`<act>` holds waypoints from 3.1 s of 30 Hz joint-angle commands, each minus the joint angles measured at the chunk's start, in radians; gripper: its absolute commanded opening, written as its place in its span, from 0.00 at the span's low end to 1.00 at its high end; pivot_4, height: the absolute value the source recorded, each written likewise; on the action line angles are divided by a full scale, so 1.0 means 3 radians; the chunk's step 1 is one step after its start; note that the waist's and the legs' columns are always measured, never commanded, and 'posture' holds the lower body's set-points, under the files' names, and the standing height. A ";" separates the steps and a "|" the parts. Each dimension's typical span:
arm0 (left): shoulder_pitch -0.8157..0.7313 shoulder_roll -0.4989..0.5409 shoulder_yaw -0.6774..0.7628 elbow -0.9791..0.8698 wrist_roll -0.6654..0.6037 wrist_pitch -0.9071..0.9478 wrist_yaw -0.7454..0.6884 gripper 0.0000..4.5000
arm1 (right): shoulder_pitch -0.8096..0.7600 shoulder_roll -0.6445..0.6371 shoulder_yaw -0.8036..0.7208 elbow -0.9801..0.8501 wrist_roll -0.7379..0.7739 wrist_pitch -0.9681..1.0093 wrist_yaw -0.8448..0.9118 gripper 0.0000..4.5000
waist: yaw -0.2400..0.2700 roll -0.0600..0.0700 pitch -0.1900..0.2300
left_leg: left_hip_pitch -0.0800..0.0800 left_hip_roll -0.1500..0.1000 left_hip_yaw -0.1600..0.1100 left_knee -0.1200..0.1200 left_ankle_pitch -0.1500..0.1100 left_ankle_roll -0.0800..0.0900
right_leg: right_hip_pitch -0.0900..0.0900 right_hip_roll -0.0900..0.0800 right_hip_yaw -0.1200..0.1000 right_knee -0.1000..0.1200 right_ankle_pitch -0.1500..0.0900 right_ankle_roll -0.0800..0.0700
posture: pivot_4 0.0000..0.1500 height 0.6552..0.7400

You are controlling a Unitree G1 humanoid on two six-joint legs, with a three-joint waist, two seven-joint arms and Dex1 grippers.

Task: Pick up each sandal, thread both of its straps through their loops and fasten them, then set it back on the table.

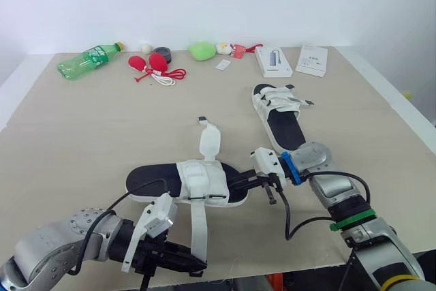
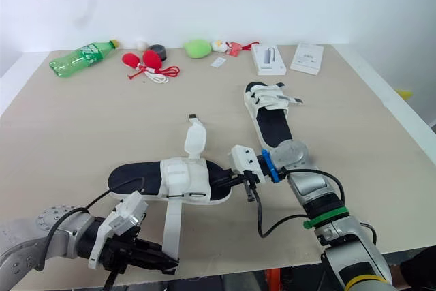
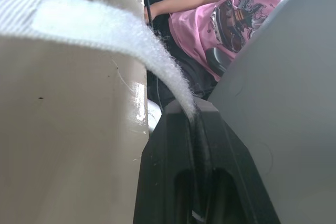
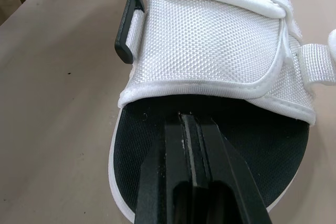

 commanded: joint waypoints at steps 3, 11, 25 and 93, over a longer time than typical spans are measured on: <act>-0.0051 0.0115 0.0023 -0.0277 0.0514 -0.0496 -0.0039 0.15 | 0.0011 -0.0037 0.0083 0.0115 -0.0171 -0.0024 0.0013 0.00 | 0.0000 0.0000 0.0000 | 0.0000 0.0000 0.0000 0.0000 0.0000 0.0000 | 0.0001 -0.0001 0.0000 -0.0001 0.0000 0.0000 | 1.00 1.00; -0.0029 0.0467 0.0204 -0.0451 0.0868 -0.1034 -0.0435 0.77 | -0.0036 -0.0047 0.0096 0.0199 -0.0172 -0.0090 0.0047 0.00 | 0.0000 0.0001 0.0001 | 0.0001 0.0000 0.0002 -0.0001 0.0000 0.0000 | 0.0000 -0.0002 0.0002 -0.0002 0.0000 0.0000 | 1.00 1.00; -0.0479 0.0227 0.0329 0.0628 0.2386 -0.3873 -0.0750 0.81 | -0.0059 -0.0073 0.0101 0.0249 -0.0181 -0.0141 0.0108 0.00 | 0.0012 0.0003 0.0000 | 0.0002 0.0000 0.0021 -0.0003 -0.0001 0.0002 | 0.0001 -0.0011 0.0010 -0.0007 0.0000 0.0000 | 1.00 1.00; -0.0841 -0.0311 0.0108 0.0810 0.0014 -0.0847 0.0470 0.06 | -0.0026 -0.0183 0.0092 0.0163 -0.0187 -0.0112 0.0063 0.00 | 0.0022 0.0002 -0.0004 | 0.0004 0.0002 0.0046 0.0003 0.0002 0.0014 | 0.0009 -0.0003 0.0035 -0.0002 0.0005 0.0015 | 1.00 1.00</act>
